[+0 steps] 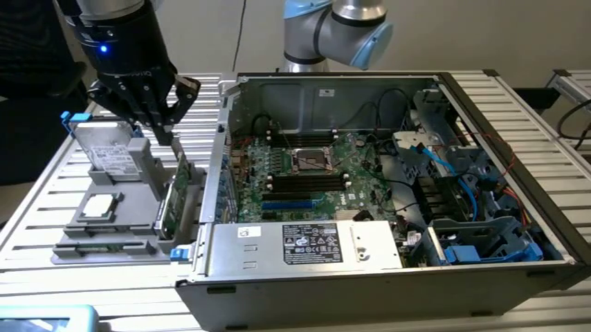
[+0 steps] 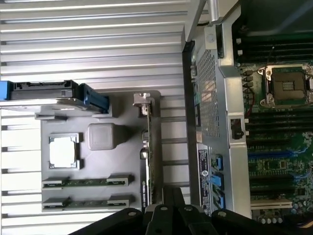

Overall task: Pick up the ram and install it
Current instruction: 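Reach for the ram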

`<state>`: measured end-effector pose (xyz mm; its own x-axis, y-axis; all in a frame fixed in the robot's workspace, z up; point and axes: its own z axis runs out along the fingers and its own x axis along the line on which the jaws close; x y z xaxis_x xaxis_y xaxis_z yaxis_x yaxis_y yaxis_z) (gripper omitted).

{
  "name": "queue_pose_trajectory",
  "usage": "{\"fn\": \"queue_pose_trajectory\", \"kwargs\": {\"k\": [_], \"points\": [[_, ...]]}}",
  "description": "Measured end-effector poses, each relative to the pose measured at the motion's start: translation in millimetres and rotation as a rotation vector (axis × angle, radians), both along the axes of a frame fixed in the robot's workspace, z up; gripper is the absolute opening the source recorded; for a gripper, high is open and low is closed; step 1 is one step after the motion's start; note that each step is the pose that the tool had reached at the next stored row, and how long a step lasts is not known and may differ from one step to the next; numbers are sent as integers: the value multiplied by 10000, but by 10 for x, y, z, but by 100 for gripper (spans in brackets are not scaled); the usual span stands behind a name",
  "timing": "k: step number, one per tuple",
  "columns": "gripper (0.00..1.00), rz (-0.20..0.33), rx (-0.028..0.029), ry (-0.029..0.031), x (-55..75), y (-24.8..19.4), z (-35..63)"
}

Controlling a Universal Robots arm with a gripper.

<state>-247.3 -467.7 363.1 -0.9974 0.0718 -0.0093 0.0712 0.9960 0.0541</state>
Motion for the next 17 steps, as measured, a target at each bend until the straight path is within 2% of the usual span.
{"fn": "queue_pose_trajectory", "kwargs": {"k": [4, 6, 10, 17], "points": [[11, 0, 6, 27, -73, -139, -48], [11, -2, 12, 54, -114, -185, -67], [11, 0, 16, 150, -206, -212, -95], [11, 1, 18, 327, -389, -219, -119]]}}
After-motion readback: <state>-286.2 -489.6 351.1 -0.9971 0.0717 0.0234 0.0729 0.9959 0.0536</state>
